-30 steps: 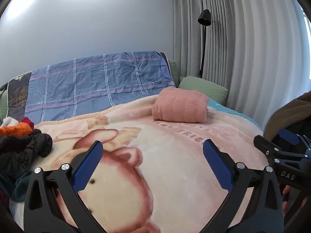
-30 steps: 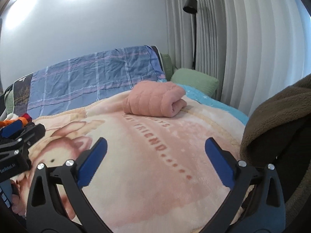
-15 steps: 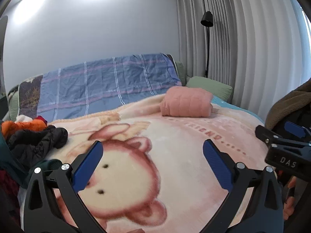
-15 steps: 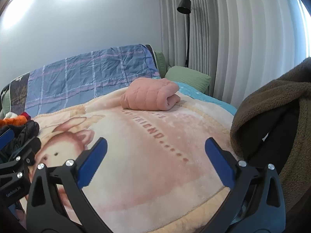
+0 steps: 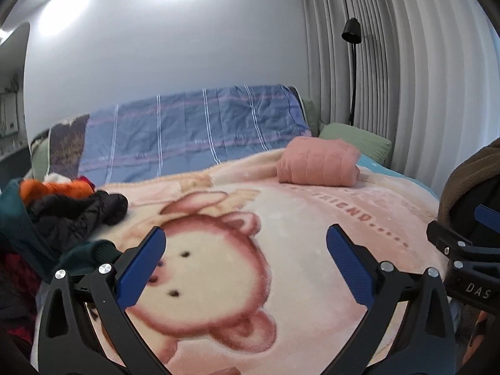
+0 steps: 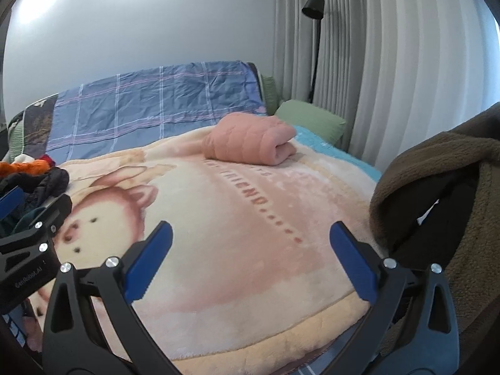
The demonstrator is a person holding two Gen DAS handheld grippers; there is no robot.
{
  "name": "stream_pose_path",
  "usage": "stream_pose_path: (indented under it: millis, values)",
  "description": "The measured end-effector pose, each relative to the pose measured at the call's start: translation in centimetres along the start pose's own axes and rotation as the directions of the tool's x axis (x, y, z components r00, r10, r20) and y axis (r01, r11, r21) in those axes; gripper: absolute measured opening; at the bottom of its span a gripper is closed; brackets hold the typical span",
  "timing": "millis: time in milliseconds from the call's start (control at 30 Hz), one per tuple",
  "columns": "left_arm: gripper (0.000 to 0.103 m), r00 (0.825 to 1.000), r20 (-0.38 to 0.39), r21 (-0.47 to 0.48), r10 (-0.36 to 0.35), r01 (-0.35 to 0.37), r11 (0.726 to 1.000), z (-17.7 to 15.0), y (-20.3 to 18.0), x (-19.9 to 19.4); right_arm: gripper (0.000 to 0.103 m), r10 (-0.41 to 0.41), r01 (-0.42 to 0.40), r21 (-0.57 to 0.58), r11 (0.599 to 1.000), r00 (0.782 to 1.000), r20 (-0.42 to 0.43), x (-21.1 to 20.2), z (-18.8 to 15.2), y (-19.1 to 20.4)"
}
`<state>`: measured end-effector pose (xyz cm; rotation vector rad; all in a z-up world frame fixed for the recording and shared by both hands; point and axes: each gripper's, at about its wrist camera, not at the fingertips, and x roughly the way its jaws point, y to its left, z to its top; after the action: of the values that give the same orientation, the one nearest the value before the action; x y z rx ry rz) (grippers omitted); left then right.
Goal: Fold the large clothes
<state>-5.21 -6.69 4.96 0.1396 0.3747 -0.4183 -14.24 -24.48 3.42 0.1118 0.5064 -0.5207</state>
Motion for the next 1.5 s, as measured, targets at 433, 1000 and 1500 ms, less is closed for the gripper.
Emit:
stream_pose_path:
  millis: [433, 1000, 1500]
  values:
    - [0.102, 0.998, -0.052, 0.001, -0.038, 0.038, 0.999, -0.4, -1.3, 1.5, 0.101, 0.017, -0.018, -0.009, 1.0, 0.998, -0.053, 1.9, -1.1, -0.7]
    - [0.102, 0.992, -0.107, 0.021, -0.06, 0.062, 0.998, -0.2, -2.7, 3.8, 0.101, 0.021, -0.021, 0.003, 1.0, 0.997, -0.072, 3.7, -0.9, -1.0]
    - [0.102, 0.984, -0.169, 0.032, -0.054, 0.061, 0.998, -0.8, -3.0, 4.7, 0.101, 0.013, -0.013, 0.009, 1.0, 0.998, -0.062, 4.1, -0.6, -1.3]
